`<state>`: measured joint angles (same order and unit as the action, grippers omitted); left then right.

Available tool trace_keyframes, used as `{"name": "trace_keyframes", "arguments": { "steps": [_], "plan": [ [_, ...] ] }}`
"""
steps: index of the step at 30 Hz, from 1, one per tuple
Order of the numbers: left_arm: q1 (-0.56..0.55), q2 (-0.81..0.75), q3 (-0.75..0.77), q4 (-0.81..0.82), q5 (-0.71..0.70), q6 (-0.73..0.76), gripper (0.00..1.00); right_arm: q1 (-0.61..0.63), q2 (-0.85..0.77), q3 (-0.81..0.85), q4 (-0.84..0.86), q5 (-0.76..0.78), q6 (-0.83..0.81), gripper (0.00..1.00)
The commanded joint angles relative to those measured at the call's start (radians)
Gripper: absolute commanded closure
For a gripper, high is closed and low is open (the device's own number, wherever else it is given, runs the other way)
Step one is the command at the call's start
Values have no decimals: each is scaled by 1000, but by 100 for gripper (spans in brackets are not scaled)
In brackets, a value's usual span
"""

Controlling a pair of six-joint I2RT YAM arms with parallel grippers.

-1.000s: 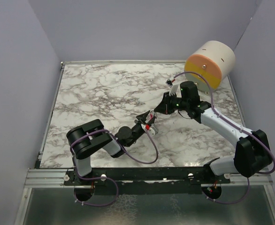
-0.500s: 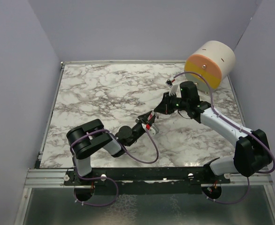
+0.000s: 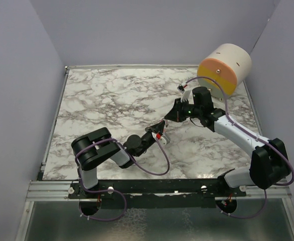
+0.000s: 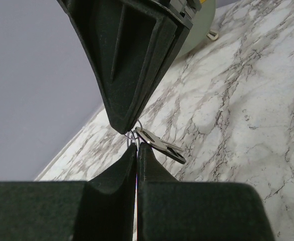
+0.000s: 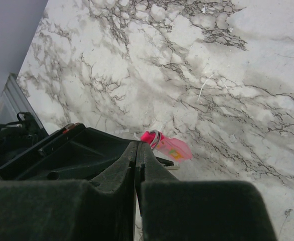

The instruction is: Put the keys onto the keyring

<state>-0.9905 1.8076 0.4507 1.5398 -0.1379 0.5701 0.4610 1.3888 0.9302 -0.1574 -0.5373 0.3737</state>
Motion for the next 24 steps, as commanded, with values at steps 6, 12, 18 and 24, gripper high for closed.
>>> {"name": "trace_keyframes", "arguments": {
  "steps": [6, 12, 18, 24],
  "plan": [
    [-4, -41, -17, 224, 46, -3, 100, 4, 26, 13, 22, 18, 2, 99],
    [-4, -96, -52, 223, 68, 3, 100, 4, 48, 31, 23, 64, -2, 99],
    [4, -161, -80, 223, 103, -13, 100, 3, 47, 44, 50, 76, -19, 99],
    [16, -203, -102, 222, 123, -33, 100, 3, 33, 49, 67, 77, -38, 99]
  ]
}}
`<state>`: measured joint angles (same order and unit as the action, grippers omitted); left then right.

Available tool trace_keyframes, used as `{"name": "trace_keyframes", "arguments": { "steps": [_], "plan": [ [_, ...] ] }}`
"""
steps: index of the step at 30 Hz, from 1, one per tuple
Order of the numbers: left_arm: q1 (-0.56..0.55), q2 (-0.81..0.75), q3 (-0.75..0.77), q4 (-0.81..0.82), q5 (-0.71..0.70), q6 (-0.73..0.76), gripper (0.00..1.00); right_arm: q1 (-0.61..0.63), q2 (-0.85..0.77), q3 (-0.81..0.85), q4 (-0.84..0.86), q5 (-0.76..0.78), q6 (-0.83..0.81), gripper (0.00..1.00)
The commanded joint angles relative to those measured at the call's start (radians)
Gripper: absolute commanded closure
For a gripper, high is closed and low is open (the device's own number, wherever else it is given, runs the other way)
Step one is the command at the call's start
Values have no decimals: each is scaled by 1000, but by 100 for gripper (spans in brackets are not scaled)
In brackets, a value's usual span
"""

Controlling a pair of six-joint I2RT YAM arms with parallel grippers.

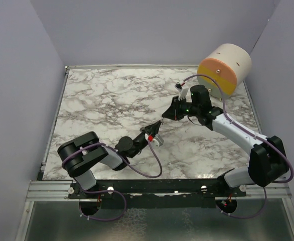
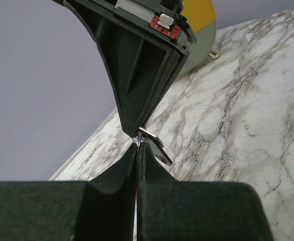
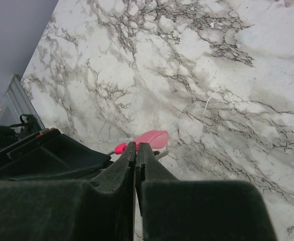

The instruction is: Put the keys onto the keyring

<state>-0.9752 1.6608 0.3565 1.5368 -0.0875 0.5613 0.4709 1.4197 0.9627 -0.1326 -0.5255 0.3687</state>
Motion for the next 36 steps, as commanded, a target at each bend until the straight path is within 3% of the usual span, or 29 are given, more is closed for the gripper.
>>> {"name": "trace_keyframes", "arguments": {
  "steps": [1, 36],
  "plan": [
    [1, -61, -11, 226, 75, -27, 100, -6, -3, 15, 52, 67, -35, 99],
    [89, -186, 47, 227, 76, -258, 100, -8, -15, -94, 354, -87, 1, 99]
  ]
}}
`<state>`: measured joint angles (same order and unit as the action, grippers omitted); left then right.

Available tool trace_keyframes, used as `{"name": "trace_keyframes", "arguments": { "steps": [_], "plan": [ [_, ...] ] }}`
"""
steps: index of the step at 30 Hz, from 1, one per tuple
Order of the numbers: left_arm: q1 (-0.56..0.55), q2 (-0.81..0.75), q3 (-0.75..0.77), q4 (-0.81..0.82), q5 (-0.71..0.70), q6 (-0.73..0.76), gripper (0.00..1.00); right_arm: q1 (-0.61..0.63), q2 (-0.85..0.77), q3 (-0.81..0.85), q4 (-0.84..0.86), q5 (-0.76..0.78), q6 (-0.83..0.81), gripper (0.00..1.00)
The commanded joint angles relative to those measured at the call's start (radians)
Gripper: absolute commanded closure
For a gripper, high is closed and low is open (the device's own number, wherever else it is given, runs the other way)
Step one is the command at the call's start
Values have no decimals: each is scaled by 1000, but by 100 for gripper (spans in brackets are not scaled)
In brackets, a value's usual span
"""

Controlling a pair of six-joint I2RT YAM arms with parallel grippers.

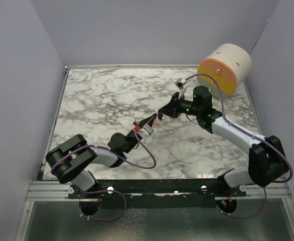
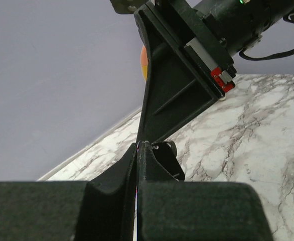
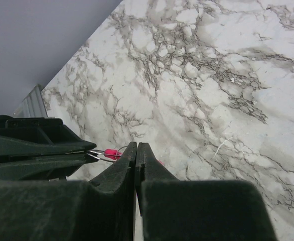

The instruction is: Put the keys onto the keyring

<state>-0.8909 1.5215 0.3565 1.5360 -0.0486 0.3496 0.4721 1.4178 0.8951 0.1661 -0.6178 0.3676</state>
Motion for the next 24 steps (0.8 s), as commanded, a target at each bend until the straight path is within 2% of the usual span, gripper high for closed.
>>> {"name": "trace_keyframes", "arguments": {
  "steps": [1, 16, 24],
  "plan": [
    [6, -47, 50, 227, 39, -52, 100, -8, -12, -25, 62, 0, 4, 99],
    [10, -39, 122, 228, 16, -119, 100, -7, -8, -11, 159, -45, 69, 99],
    [24, -45, 141, 228, -1, -144, 100, -7, -8, -12, 262, -131, 206, 99]
  ]
}}
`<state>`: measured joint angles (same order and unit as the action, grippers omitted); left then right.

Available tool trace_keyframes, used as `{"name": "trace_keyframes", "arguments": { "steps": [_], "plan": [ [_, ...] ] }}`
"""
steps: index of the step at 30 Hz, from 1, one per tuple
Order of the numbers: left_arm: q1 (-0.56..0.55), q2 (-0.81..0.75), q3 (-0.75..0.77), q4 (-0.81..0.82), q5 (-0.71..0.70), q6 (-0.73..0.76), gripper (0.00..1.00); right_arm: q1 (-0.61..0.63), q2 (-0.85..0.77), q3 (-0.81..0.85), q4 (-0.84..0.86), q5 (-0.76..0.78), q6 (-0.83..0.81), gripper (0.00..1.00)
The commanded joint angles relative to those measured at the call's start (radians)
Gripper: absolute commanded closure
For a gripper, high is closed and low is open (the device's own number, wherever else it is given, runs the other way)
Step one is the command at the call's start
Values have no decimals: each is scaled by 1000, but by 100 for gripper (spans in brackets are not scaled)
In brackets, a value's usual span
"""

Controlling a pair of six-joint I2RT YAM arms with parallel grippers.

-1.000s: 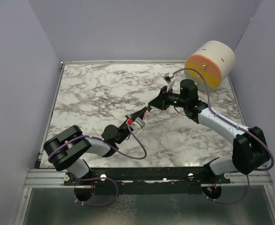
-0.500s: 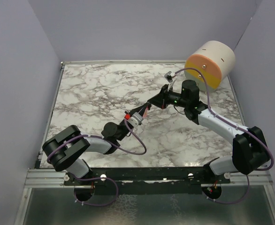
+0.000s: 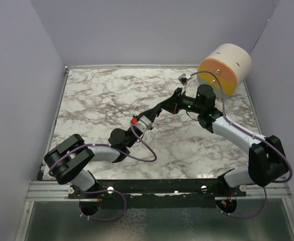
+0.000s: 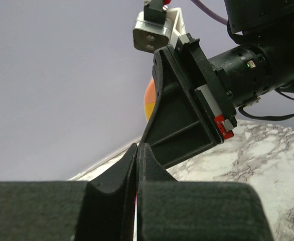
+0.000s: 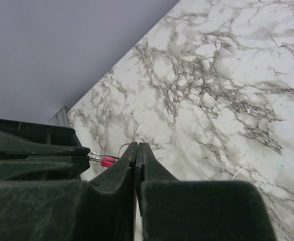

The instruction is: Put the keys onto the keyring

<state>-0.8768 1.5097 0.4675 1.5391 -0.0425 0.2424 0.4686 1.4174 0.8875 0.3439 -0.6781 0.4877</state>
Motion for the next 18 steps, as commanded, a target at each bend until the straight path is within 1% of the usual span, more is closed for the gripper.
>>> {"name": "trace_keyframes", "arguments": {
  "steps": [1, 2, 5, 6, 9, 14, 16, 18],
  "plan": [
    [14, -34, 30, 225, -6, -42, 100, -4, -10, -3, 90, -75, 100, 99],
    [17, -35, 31, 225, -5, -46, 100, -5, -12, 5, 83, -75, 106, 98],
    [25, -51, 25, 225, 2, -56, 100, -4, -38, 30, -10, 22, 79, 76],
    [28, -58, 20, 225, 3, -60, 100, -5, -51, 32, -37, 62, 61, 70],
    [40, -85, -3, 225, 11, -82, 100, -10, -95, 26, -85, 158, 10, 62],
    [71, -128, -49, 224, 36, -146, 100, -16, -159, 6, -103, 243, -83, 61],
    [83, -146, -70, 225, 44, -181, 100, -15, -192, -27, -73, 239, -134, 61],
    [93, -161, -92, 225, 50, -216, 100, -15, -234, -82, -4, 217, -180, 63]
  ]
}}
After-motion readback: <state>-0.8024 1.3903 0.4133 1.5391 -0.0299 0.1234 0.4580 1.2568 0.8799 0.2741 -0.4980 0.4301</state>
